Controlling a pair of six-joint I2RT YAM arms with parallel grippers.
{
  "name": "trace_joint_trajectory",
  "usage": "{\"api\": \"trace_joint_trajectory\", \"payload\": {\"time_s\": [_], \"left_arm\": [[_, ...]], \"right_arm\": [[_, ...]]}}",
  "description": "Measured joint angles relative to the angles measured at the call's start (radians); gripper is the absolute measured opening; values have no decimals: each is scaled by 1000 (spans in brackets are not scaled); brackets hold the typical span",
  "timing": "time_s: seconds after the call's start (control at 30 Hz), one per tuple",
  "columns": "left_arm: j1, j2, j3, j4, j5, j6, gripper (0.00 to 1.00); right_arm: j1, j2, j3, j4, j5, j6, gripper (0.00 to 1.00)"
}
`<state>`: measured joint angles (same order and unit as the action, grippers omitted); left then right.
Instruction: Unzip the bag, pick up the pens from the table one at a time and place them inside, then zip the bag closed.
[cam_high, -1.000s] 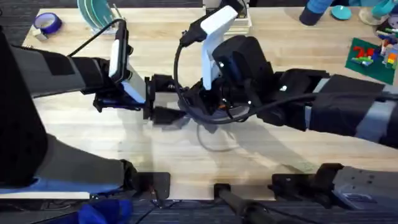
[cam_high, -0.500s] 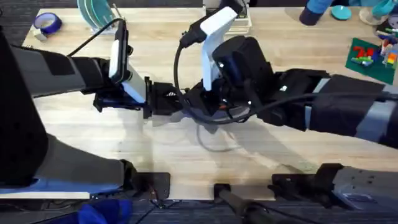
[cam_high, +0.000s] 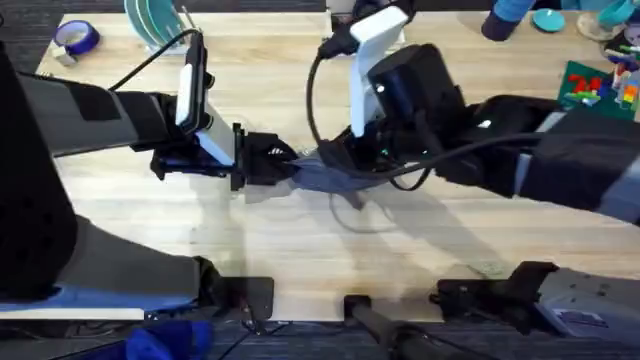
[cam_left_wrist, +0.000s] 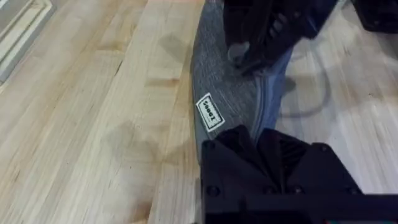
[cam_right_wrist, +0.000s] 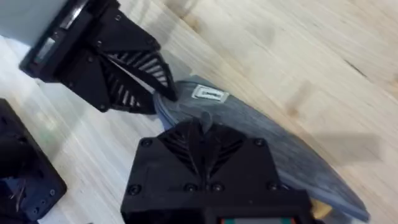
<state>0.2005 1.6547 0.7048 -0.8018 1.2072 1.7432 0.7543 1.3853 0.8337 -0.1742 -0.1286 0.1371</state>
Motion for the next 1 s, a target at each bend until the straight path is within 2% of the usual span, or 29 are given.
{"api": "trace_joint_trajectory", "payload": {"time_s": [0.43, 1.0], "left_arm": [[-1, 0, 0, 22, 0, 0, 43], [-2, 0, 0, 29, 3, 0, 43]], "right_arm": [[-115, -27, 0, -133, -30, -9, 31], [-300, -58, -1, -227, -82, -80, 31]]}}
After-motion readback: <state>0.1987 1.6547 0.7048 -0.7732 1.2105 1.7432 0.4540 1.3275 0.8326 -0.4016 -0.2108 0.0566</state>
